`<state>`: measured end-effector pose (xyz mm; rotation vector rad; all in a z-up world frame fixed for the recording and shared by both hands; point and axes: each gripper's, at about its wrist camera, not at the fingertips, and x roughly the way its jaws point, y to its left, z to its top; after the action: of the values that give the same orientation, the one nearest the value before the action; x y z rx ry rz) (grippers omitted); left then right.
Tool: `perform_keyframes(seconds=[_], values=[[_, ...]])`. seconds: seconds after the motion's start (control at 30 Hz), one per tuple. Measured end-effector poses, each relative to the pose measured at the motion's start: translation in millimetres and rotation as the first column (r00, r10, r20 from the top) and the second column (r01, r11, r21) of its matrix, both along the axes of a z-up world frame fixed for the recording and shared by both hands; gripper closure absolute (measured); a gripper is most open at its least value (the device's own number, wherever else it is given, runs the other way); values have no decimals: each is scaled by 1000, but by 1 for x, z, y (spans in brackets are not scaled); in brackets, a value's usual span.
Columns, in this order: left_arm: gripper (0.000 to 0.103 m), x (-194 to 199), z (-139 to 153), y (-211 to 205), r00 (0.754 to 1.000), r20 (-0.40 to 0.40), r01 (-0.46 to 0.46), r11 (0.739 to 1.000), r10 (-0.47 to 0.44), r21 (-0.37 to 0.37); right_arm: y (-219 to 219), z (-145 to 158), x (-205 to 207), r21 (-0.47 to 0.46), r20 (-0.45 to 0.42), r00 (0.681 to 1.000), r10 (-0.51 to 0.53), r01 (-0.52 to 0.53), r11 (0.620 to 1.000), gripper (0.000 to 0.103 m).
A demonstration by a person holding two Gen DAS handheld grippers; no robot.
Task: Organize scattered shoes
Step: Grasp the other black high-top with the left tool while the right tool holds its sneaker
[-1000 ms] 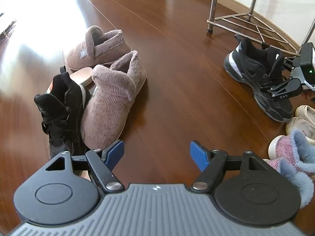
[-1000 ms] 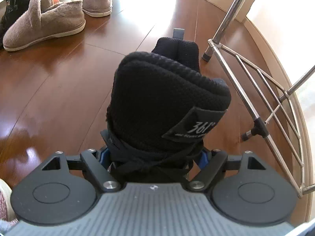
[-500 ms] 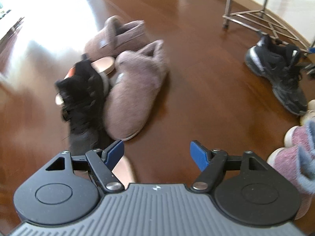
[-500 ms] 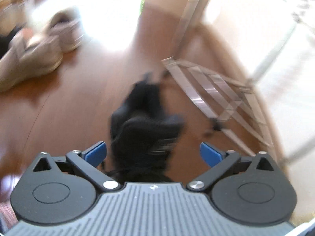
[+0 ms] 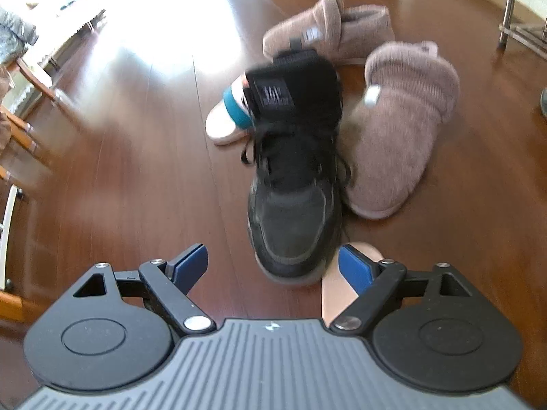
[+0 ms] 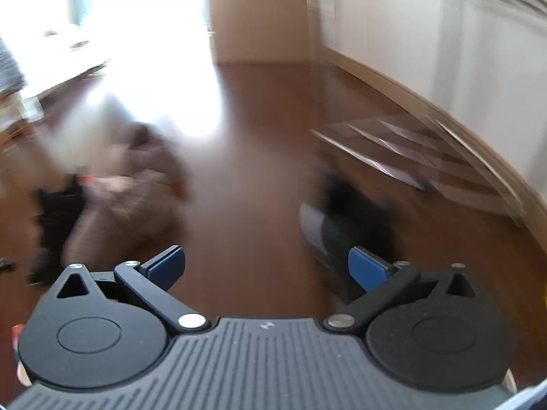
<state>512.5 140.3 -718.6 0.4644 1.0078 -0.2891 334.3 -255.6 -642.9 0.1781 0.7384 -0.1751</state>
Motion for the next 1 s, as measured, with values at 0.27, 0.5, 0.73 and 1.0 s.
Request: perform_keyframes(seconds=[0.27, 0.5, 0.73, 1.0], values=[[17, 19, -39, -11, 997, 13, 75, 997, -74, -21, 101, -22, 215, 251, -60, 964, 261, -238, 938, 5], [13, 38, -87, -8, 991, 0, 132, 991, -132, -35, 169, -85, 338, 339, -200, 957, 209, -133, 931, 15], [12, 37, -97, 0, 982, 30, 189, 980, -187, -63, 227, -148, 366, 133, -328, 933, 151, -112, 985, 34], [11, 30, -99, -1, 978, 66, 202, 979, -199, -41, 238, -146, 365, 83, -367, 917, 156, -135, 987, 57]])
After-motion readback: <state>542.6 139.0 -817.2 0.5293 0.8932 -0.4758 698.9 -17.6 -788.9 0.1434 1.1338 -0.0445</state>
